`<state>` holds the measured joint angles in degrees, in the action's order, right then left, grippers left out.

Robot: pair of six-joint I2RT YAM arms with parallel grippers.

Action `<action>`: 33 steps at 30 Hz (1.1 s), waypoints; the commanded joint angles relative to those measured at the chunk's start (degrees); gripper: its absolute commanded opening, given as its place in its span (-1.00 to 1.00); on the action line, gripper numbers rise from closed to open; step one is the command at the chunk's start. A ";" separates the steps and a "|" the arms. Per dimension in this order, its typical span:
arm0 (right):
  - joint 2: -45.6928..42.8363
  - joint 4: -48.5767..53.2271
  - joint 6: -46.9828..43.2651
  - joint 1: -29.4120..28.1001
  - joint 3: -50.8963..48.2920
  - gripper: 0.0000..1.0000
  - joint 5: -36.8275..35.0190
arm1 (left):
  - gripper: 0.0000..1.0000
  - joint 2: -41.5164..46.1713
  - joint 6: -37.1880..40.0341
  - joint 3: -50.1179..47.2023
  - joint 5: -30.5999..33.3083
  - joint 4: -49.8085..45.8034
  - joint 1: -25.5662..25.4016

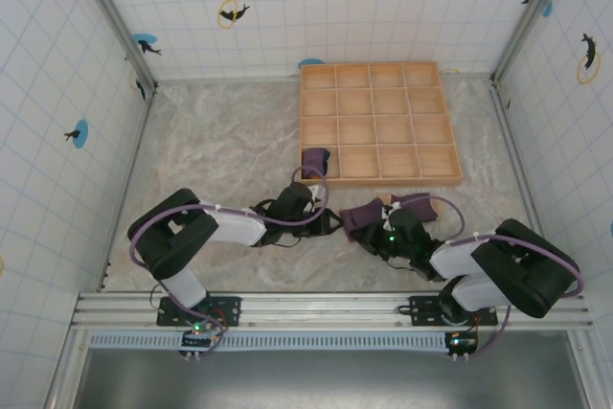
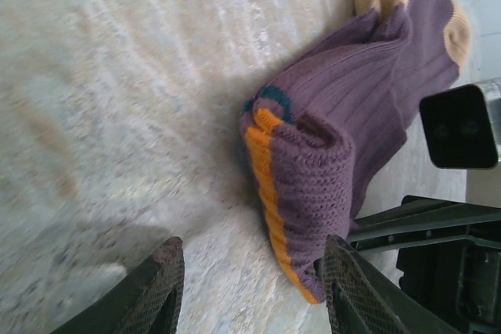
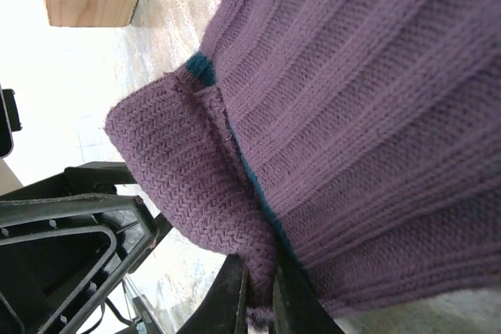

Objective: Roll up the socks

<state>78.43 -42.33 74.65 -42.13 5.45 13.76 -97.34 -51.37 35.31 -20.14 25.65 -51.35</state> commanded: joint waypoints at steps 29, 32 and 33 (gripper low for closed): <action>-4.53 15.17 -11.95 0.13 2.71 -0.48 0.07 | -1.00 -8.09 0.94 11.26 5.05 -15.95 -0.20; -7.23 21.02 -18.07 -1.39 6.58 -0.18 -2.18 | -1.00 -5.87 -0.55 12.00 6.59 -22.13 0.35; -7.66 22.28 -19.83 -1.96 7.71 -0.11 -2.64 | -1.00 -5.06 -1.26 11.67 6.92 -23.47 0.59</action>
<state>72.34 -30.41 62.48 -42.87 10.37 13.69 -104.25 -51.40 47.13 -18.28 15.11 -51.68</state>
